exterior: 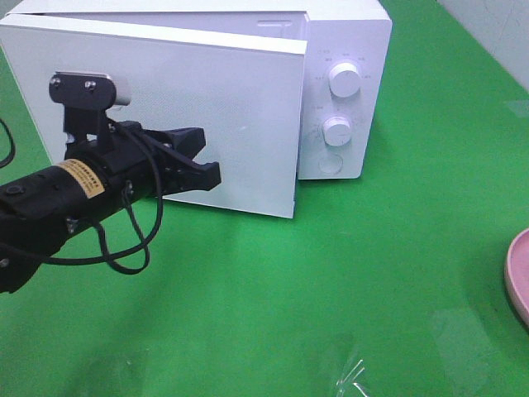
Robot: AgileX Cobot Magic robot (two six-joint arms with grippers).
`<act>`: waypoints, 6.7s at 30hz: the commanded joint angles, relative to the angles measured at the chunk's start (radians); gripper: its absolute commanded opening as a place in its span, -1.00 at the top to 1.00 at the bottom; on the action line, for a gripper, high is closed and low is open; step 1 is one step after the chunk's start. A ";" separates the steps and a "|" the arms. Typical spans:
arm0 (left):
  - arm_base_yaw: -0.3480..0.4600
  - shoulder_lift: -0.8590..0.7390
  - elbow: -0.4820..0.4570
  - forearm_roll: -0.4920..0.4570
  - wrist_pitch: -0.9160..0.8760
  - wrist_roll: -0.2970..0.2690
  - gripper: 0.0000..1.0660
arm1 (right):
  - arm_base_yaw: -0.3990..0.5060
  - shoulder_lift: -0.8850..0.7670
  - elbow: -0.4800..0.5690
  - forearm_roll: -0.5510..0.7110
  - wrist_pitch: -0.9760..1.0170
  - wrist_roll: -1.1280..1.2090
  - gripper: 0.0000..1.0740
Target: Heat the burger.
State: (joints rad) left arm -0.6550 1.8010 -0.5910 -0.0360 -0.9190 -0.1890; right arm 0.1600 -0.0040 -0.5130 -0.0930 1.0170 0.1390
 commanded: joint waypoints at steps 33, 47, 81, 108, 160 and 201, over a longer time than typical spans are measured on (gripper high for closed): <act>-0.022 0.261 -0.523 -0.175 0.197 0.166 1.00 | -0.008 -0.027 0.006 0.002 -0.011 -0.015 -0.36; 0.022 0.285 -0.581 -0.135 0.284 0.158 1.00 | -0.008 -0.027 0.006 0.002 -0.011 -0.015 -0.36; -0.115 -0.099 -0.322 -0.131 1.215 0.139 -0.88 | -0.008 -0.027 0.006 0.002 -0.011 -0.015 -0.36; 0.312 -0.503 -0.322 -0.123 1.903 0.171 -0.86 | -0.008 -0.027 0.006 0.002 -0.011 -0.015 -0.36; 0.687 -1.397 0.091 -0.040 1.962 0.229 -0.86 | -0.008 -0.027 0.006 0.002 -0.011 -0.015 -0.36; 0.683 -1.835 0.091 -0.041 1.961 0.233 -0.86 | -0.008 -0.027 0.006 0.002 -0.011 -0.015 -0.36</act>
State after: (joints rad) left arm 0.0340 -0.0050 -0.5020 -0.0720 1.0530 0.0450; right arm 0.1600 -0.0040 -0.5130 -0.0920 1.0170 0.1390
